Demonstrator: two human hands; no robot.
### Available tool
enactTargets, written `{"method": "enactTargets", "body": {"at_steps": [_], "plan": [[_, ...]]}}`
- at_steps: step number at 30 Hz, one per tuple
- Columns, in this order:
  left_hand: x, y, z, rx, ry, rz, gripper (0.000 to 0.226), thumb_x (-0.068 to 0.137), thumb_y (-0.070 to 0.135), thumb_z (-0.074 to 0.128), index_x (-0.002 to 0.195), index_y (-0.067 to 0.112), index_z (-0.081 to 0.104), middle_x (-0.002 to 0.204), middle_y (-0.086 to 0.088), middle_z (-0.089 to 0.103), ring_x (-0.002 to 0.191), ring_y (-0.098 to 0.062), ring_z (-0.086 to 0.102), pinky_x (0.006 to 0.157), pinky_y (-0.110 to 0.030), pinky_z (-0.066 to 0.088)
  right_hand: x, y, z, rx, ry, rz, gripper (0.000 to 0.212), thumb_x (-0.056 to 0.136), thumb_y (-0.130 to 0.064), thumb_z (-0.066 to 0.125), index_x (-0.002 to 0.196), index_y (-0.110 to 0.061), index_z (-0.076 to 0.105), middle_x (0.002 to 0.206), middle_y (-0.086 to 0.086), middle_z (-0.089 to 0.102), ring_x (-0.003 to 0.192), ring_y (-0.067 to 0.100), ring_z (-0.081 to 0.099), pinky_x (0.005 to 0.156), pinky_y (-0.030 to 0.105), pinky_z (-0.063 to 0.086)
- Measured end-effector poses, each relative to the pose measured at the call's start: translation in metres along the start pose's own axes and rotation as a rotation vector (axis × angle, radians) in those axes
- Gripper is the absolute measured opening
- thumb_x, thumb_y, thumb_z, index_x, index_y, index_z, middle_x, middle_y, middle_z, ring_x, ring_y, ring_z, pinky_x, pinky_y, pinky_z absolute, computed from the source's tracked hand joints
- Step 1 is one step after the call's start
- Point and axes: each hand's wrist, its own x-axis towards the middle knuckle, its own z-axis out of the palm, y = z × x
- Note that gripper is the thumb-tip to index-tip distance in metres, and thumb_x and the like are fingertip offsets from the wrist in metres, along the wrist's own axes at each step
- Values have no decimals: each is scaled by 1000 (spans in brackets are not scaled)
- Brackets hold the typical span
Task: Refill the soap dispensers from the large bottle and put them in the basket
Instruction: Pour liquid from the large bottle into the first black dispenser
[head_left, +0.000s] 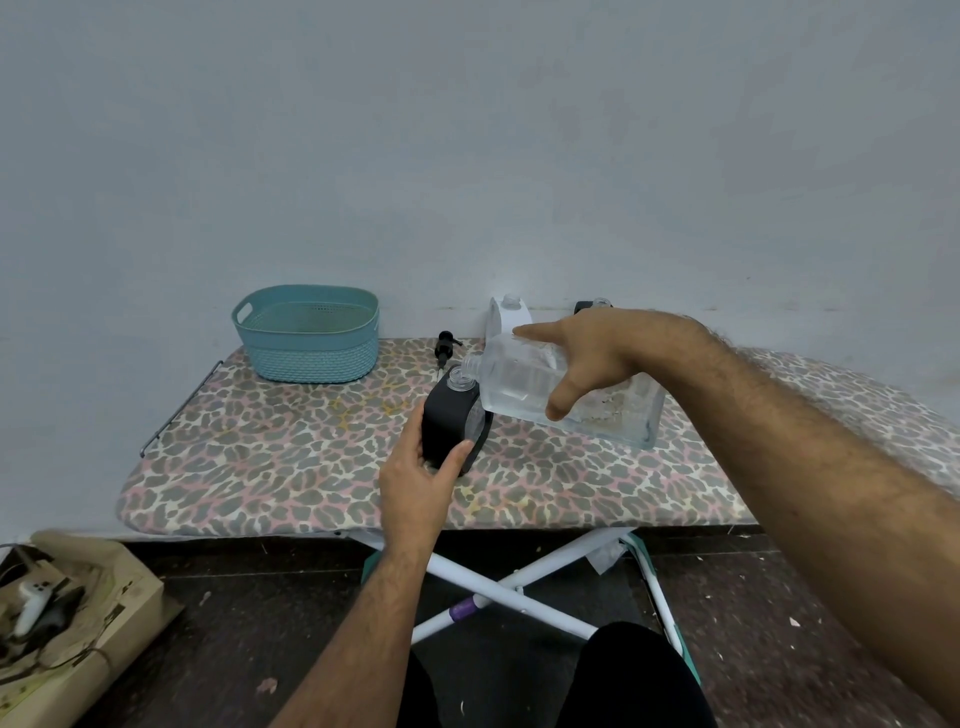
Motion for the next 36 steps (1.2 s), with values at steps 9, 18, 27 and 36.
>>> {"method": "enactTargets", "body": {"at_steps": [9, 18, 27, 36], "plan": [[0, 0, 0, 1, 1, -3, 73, 83, 35, 76, 147, 34, 40, 133, 6, 61, 120, -7, 59, 102, -38, 52, -2, 5, 9, 37, 20, -30, 113, 65, -54, 80, 153, -46, 10, 149, 1, 43, 120, 25, 52, 94, 41, 53], [0, -2, 0, 15, -1, 8, 73, 83, 39, 75, 147, 33, 39, 135, 4, 60, 121, -8, 58, 102, -37, 52, 1, 19, 38, 170, 117, -125, 114, 68, -51, 80, 156, -36, 8, 96, -16, 49, 98, 15, 46, 83, 29, 37], [-1, 0, 0, 25, 9, 12, 72, 83, 37, 75, 147, 34, 40, 134, 4, 61, 120, -8, 59, 101, -37, 52, 2, 35, 81, 439, 333, -109, 117, 64, -49, 84, 153, -43, 7, 107, 0, 61, 95, 19, 64, 89, 39, 53], [-2, 6, 0, 22, 18, 21, 71, 84, 32, 76, 146, 32, 42, 129, 4, 63, 115, -9, 61, 98, -29, 52, 7, 59, 119, 832, 706, 73, 88, 63, -42, 88, 133, -25, 37, 104, -10, 61, 94, 11, 62, 82, 35, 53]]}}
